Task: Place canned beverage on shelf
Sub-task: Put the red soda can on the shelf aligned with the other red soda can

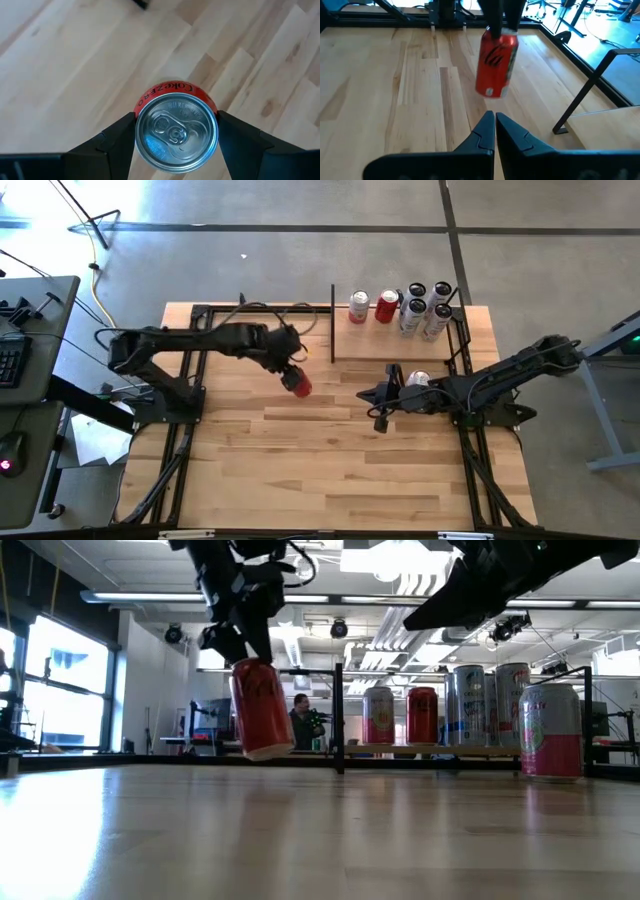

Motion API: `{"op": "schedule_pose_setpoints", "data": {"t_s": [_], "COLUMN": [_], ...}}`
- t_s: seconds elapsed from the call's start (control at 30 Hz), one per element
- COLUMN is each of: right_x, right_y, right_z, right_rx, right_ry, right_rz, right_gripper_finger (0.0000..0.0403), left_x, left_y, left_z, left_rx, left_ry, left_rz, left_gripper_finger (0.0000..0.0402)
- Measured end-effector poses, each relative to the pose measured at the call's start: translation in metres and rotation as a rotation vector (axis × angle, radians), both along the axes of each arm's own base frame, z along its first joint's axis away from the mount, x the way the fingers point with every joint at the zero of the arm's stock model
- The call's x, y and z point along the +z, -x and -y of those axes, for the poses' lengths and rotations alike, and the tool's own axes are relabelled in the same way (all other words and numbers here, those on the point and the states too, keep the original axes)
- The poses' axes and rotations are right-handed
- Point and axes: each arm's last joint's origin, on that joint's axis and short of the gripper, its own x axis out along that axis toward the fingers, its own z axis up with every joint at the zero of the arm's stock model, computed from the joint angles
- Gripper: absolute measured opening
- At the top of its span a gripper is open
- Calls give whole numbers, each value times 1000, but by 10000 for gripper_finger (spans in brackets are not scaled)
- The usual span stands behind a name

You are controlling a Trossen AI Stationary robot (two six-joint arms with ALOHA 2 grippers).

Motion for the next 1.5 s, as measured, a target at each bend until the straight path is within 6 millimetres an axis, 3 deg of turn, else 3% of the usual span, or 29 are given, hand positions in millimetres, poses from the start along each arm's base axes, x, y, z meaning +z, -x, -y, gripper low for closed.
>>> {"op": "schedule_pose_setpoints", "data": {"t_s": [0.33, 0.6, 0.87, 1.17, 1.5], "right_x": [2, 1, 0, 0, 0], "right_y": [-1, 0, 0, 0, 0], "right_z": [0, 0, 0, 0, 0], "right_rx": [0, 1, 0, 3, 2], "right_ry": [3, 8, 7, 6, 6], "right_rz": [15, 4, -2, -2, -4], "right_gripper_finger": [0, 0, 0, 0, 2], "left_x": [4, -7, -15, -16, -10], "left_y": [-64, -102, -108, -108, -106], "left_z": [11, 10, 9, 16, 25], "left_rx": [-138, -207, -220, -245, -321], "left_ry": [-60, -91, -77, -73, -156], "left_rz": [-90, -145, -161, -168, -172], "left_gripper_finger": [226, 226, 227, 305, 312]}}
